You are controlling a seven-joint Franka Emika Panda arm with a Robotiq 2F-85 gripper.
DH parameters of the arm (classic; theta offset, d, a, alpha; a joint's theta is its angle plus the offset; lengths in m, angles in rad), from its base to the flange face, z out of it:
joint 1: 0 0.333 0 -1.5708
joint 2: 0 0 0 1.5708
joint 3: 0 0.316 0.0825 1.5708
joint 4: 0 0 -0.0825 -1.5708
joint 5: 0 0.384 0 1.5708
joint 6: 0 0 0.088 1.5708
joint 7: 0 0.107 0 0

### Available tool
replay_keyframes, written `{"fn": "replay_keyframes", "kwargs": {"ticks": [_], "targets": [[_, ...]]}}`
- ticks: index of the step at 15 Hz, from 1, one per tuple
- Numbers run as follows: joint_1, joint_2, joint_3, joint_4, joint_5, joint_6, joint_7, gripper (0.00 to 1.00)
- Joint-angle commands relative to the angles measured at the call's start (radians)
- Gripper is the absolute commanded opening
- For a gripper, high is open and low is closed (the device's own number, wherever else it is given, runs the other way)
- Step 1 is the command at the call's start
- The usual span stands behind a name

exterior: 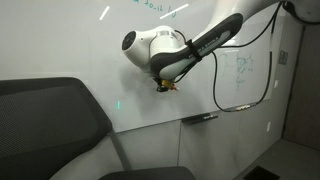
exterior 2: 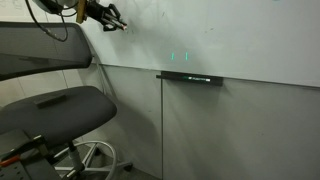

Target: Use the marker to write on the whiteboard

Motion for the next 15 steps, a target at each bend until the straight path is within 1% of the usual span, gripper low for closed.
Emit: {"fn": "replay_keyframes", "kwargs": {"ticks": [1,9,15], "targets": [[-0.012,0.033,0.008,0.069,-0.044,-0.029,0.006,0.05],[-0.008,0.088,0.005,0.159,-0.055,-0.036,-0.008,0.05],[0.0,0.111,0.005,0.199,-0.057,-0.056,-0.017,0.05]]}}
